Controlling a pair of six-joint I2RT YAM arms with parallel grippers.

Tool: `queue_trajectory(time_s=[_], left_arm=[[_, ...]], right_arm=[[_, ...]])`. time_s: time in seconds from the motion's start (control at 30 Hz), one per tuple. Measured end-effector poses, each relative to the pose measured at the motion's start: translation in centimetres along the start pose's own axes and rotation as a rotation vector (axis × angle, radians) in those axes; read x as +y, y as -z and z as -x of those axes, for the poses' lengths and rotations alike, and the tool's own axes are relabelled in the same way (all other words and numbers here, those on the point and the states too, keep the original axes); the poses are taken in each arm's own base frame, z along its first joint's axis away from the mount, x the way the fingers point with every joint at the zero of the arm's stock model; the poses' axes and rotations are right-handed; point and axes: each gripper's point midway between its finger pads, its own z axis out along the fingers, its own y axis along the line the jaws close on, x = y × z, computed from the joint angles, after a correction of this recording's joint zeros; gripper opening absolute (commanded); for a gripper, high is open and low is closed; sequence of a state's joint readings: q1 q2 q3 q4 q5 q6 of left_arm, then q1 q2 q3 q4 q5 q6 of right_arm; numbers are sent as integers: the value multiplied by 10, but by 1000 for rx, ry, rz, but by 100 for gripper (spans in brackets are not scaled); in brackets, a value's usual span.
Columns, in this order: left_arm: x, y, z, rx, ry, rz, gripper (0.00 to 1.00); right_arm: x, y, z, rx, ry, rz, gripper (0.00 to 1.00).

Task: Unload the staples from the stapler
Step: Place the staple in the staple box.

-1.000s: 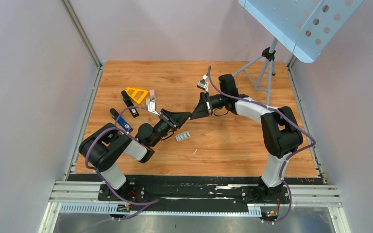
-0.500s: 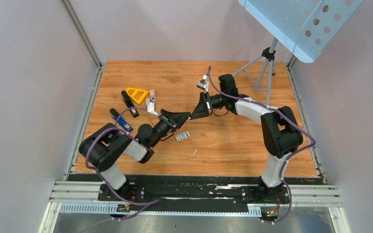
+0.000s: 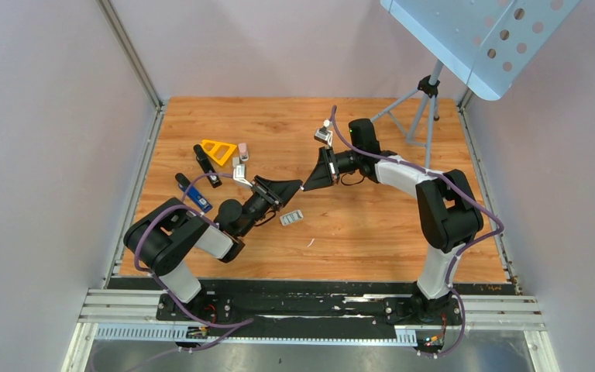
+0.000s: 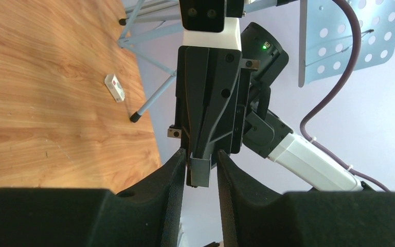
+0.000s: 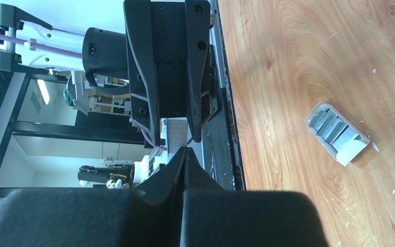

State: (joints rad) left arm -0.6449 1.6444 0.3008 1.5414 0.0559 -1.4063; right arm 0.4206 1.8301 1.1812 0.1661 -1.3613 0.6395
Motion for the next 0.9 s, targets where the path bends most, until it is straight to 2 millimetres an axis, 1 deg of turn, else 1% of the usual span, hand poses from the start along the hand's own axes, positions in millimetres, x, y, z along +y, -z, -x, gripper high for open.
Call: queue_trajectory(time_s=[0.27, 0.4, 0.5, 0.53, 0.57, 0.67, 0.7, 0.8, 0.9], left_arm=[[0, 0, 0, 0, 1, 0, 26], [0, 0, 0, 0, 3, 1, 12], [0, 0, 0, 0, 4, -1, 6], [-1, 0, 0, 0, 5, -2, 6], [-1, 0, 0, 0, 6, -1, 5], [-1, 0, 0, 0, 6, -1, 2], [-1, 0, 0, 0, 5, -2, 2], [0, 2, 1, -7, 4, 1, 2], [7, 14, 4, -22, -3, 30, 2]], right_arm=[[0, 0, 0, 0, 0, 0, 0], [0, 0, 0, 0, 0, 0, 0], [0, 0, 0, -1, 1, -1, 0], [0, 0, 0, -1, 2, -1, 5], [0, 0, 0, -1, 4, -1, 13], [-1, 0, 0, -1, 11, -3, 40], [-2, 0, 0, -2, 15, -7, 44], [-8, 0, -1, -6, 31, -28, 48], [-14, 1, -7, 3, 41, -47, 48]])
